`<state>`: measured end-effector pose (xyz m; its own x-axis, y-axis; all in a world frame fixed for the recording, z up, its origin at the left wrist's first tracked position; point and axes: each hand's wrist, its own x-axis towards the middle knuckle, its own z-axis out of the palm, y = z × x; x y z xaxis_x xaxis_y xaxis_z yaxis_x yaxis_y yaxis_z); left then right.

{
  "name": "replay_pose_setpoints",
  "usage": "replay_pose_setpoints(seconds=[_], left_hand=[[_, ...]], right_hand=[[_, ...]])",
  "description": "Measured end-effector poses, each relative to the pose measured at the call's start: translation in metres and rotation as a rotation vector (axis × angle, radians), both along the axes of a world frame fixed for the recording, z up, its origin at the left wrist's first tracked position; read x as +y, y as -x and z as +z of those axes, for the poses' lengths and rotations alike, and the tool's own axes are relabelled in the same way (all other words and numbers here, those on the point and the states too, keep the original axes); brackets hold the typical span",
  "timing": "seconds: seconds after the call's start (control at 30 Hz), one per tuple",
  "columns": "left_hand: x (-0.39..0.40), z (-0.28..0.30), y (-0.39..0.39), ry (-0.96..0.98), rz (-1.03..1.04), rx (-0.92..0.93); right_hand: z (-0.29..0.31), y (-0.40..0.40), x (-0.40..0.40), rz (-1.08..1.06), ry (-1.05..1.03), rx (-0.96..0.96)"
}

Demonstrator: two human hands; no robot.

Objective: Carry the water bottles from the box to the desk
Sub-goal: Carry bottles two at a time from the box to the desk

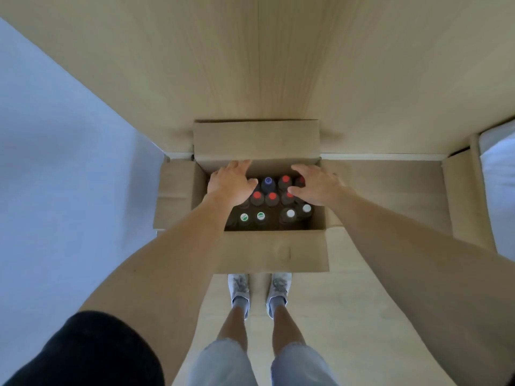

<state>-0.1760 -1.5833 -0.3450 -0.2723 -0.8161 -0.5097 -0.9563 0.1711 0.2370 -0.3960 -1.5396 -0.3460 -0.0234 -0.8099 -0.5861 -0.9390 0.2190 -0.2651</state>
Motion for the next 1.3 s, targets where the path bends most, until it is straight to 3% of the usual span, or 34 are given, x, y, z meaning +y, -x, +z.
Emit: replay_pose_setpoints(seconds=[0.57, 0.83, 1.3], left_hand=[[-0.04, -0.213, -0.026, -0.071, -0.078, 0.009], [-0.041, -0.284, -0.02, -0.082, -0.131, -0.04], [-0.034, -0.397, 0.002, 0.099, -0.329, -0.147]], right_hand=[[-0.213, -0.007, -0.033, -0.032, -0.085, -0.041], [-0.277, -0.018, -0.025, -0.007, -0.082, -0.052], [-0.38, -0.027, -0.037, 0.176, 0.014, 0.1]])
